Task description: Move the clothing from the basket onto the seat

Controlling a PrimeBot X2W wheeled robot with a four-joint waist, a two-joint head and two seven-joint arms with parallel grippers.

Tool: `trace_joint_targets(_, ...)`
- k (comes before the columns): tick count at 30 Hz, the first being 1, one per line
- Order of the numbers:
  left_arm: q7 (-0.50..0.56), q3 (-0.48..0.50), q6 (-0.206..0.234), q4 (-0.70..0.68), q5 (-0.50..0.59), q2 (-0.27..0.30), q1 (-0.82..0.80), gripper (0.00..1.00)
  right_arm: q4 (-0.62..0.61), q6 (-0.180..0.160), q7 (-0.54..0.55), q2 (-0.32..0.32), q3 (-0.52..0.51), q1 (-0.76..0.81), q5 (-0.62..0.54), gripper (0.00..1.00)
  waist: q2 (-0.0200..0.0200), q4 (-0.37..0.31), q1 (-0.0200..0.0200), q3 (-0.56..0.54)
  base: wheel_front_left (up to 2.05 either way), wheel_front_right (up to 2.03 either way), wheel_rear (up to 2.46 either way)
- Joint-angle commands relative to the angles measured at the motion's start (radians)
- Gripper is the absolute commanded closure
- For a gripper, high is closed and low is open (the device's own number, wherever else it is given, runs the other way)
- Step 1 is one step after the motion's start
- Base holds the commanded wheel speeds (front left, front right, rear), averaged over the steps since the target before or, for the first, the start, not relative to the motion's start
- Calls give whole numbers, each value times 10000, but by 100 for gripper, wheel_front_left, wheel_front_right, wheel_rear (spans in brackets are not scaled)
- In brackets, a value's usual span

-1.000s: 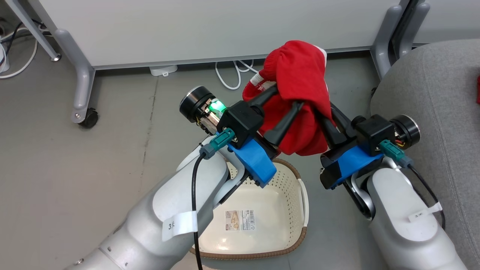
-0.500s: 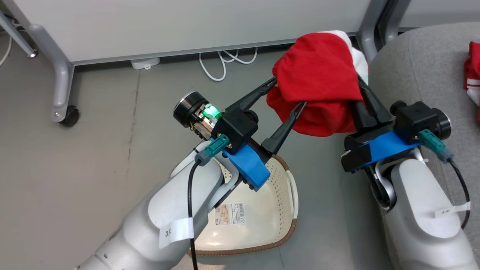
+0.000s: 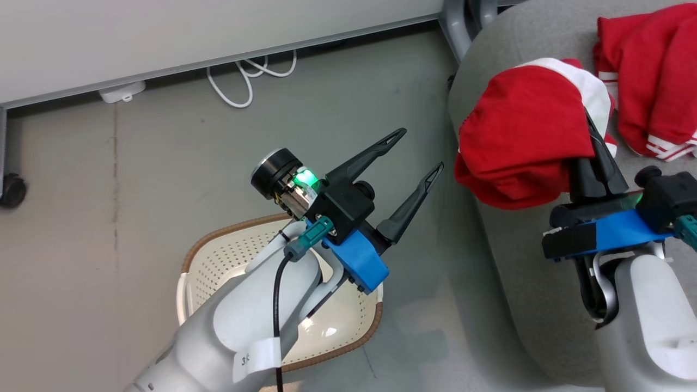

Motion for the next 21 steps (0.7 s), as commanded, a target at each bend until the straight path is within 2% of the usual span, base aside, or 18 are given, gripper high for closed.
trace_joint_targets(1, -28, 15, 2, -39, 4, 47, 104, 0, -116, 1, -12, 40, -66, 128, 57, 100, 0, -305, 0, 78, 0, 0, 0)
trace_joint_targets(13, -28, -353, -17, -101, 79, 41, 342, 0, -1110, 1, -14, 296, -790, 1330, 47, 100, 0, -1558, 0, 214, 0, 0, 0)
trace_joint_targets(21, -28, -531, -18, -61, -10, 2, 372, 0, -1348, 1, -12, 395, -1039, 1808, 63, 100, 0, -1925, 0, 157, 0, 0, 0)
